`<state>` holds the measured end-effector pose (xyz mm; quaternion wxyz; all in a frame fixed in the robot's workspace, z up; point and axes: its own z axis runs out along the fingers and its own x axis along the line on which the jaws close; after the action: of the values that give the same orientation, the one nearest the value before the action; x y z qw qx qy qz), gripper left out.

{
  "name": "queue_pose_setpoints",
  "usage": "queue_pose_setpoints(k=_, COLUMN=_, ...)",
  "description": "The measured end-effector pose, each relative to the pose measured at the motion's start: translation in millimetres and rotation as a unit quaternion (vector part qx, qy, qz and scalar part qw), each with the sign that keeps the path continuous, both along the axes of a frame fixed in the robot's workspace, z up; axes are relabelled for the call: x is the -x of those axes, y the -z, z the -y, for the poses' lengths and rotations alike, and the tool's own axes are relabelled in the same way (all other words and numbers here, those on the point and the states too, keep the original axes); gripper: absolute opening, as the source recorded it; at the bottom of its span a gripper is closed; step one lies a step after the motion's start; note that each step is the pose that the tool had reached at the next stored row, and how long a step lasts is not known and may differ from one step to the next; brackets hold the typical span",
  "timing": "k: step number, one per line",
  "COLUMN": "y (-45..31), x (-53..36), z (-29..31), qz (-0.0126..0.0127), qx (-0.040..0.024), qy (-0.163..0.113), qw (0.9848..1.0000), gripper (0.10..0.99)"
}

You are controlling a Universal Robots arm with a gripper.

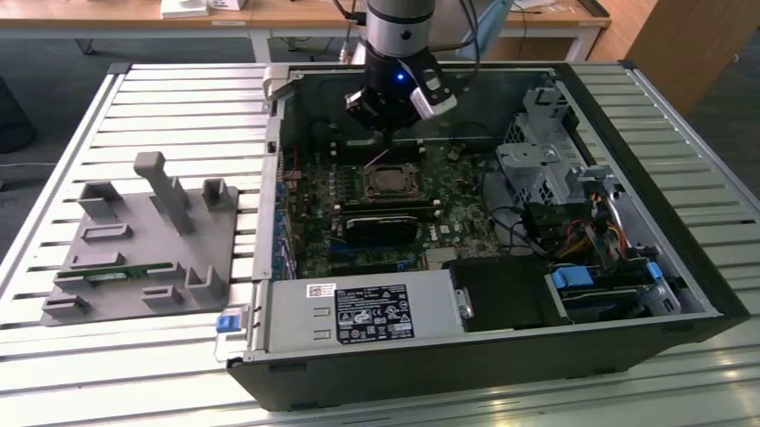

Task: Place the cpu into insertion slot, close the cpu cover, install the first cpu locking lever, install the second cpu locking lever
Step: 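Install the first cpu locking lever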

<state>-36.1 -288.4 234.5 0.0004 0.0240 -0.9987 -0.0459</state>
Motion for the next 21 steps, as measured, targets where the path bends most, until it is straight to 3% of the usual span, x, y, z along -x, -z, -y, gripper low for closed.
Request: queue_pose_setpoints(k=21, y=20.0, x=-18.1, z=0.0, qz=-0.0010, qx=0.0001, qy=0.000, qw=1.0000, gripper=0.106)
